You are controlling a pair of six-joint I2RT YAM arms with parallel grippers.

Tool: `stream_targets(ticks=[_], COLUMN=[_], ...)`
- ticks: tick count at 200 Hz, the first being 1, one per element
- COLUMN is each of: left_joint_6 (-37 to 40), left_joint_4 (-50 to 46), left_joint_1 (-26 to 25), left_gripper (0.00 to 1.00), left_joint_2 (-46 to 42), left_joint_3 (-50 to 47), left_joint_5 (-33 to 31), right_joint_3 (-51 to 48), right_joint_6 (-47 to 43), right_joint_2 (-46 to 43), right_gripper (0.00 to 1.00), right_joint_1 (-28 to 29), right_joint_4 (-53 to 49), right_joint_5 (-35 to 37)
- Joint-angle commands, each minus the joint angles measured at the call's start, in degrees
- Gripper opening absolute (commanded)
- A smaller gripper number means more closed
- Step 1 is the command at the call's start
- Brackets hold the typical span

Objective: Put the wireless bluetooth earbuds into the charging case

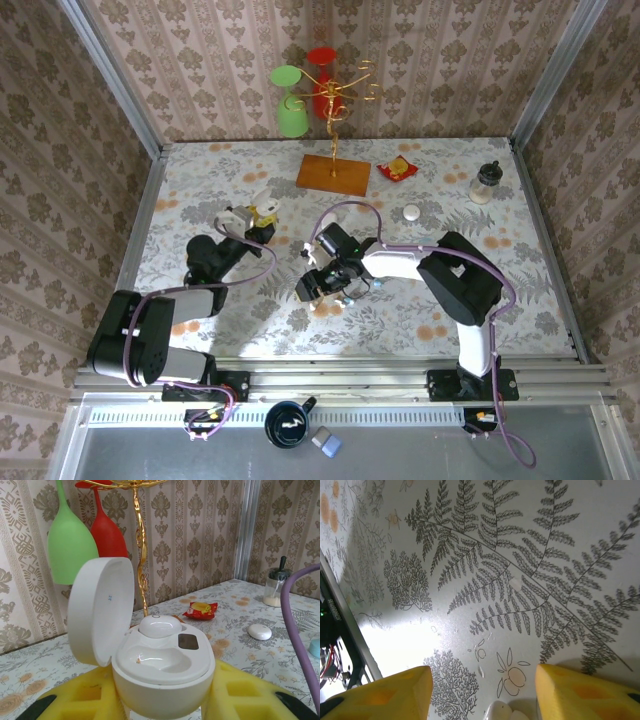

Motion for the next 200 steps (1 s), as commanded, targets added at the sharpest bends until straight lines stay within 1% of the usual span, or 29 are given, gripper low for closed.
stream_targets(ticks=[1, 24, 49, 90, 142, 179, 200], left_joint_6=[-1.2, -1.2, -1.1, -1.2, -1.1, -1.1, -1.1], left_joint_4=[1.4, 1.2, 0.5, 0.5, 0.3, 0.7, 0.6], left_joint_1=[0.6, 0.9, 1.1, 1.2, 1.3, 1.3, 1.4], left_gripper=[0.27, 0.27, 0.27, 0.27, 0.28, 0.28, 0.28], left_joint_2=[-1.3, -1.4, -1.7, -1.7, -1.7, -1.5, -1.7], left_joint_3=[-0.4, -0.3, -0.1, -0.1, -0.1, -0.3, -0.5], left_joint_5=[0.7, 1.2, 1.6, 1.9, 2.0, 1.9, 2.1], right_joint_3=[0.5, -1.4, -3.3, -3.4, -3.7, -2.2, -1.3], right_joint_6=[-1.7, -1.7, -0.7, 0.5, 1.5, -0.6, -0.7], right_joint_2=[0.3, -0.7, -2.1, -3.1, -4.2, -4.9, -4.6], right_gripper=[0.57, 0.55, 0.54, 0.53, 0.49, 0.49, 0.48], right_joint_1=[0.6, 1.1, 2.2, 3.3, 4.2, 4.0, 3.6], right_joint_4=[-5.4, -6.9, -6.1, -6.6, -8.1, -9.2, -8.5], right_joint_5=[-3.7, -4.6, -4.9, -3.8, -3.7, 0.6, 0.9])
